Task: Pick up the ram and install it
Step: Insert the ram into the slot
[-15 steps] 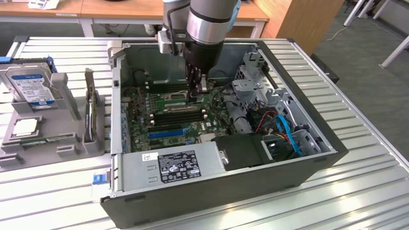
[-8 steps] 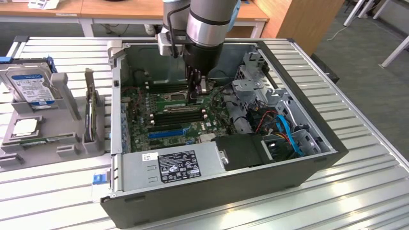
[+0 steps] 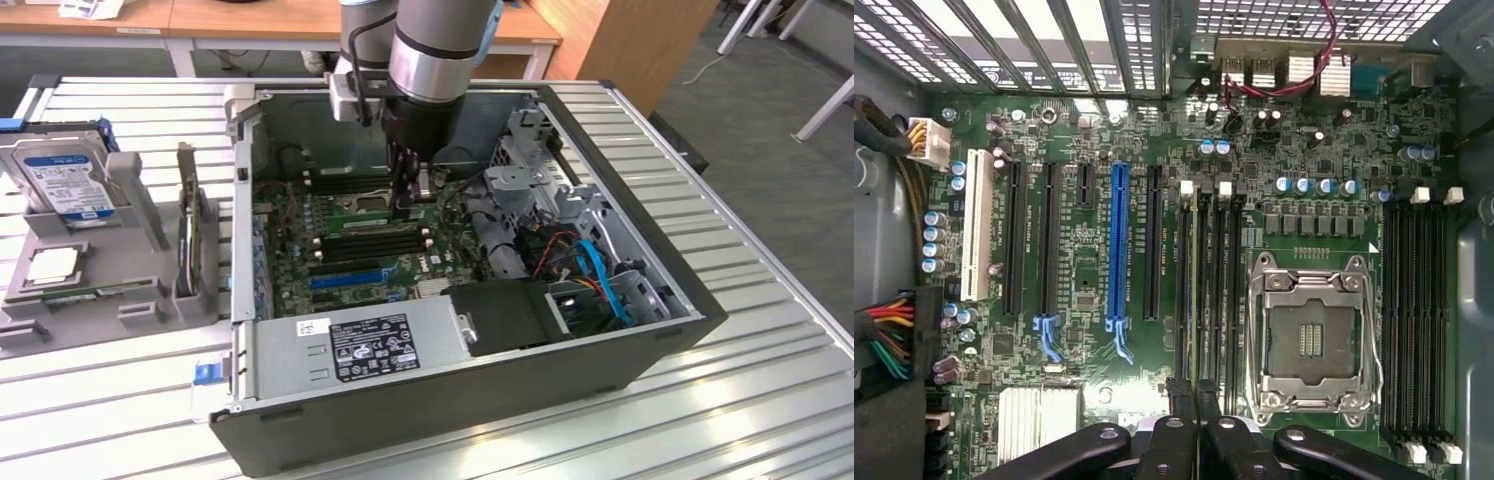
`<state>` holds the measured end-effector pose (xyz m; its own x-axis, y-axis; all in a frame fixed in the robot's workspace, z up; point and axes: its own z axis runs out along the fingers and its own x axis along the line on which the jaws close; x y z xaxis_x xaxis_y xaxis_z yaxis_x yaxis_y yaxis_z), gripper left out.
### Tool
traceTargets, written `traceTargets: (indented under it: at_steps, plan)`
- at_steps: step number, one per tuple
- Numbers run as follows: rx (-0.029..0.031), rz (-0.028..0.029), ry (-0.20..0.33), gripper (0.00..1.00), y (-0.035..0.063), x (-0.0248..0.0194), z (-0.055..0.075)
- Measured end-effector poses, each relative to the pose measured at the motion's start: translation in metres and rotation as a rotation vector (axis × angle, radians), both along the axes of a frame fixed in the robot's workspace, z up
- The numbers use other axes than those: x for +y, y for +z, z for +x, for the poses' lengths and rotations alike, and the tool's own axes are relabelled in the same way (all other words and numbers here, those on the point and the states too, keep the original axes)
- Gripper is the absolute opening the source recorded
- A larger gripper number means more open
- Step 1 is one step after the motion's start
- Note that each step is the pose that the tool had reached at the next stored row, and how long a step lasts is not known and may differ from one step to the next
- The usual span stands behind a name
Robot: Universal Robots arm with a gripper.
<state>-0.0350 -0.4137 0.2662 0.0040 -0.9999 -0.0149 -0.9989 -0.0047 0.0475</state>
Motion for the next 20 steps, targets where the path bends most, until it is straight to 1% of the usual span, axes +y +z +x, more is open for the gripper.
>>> traceTargets:
  at_steps: [20]
  plan:
    - [0.0000,0.0000,0.000,0.12,-0.0129,0.0000,0.000]
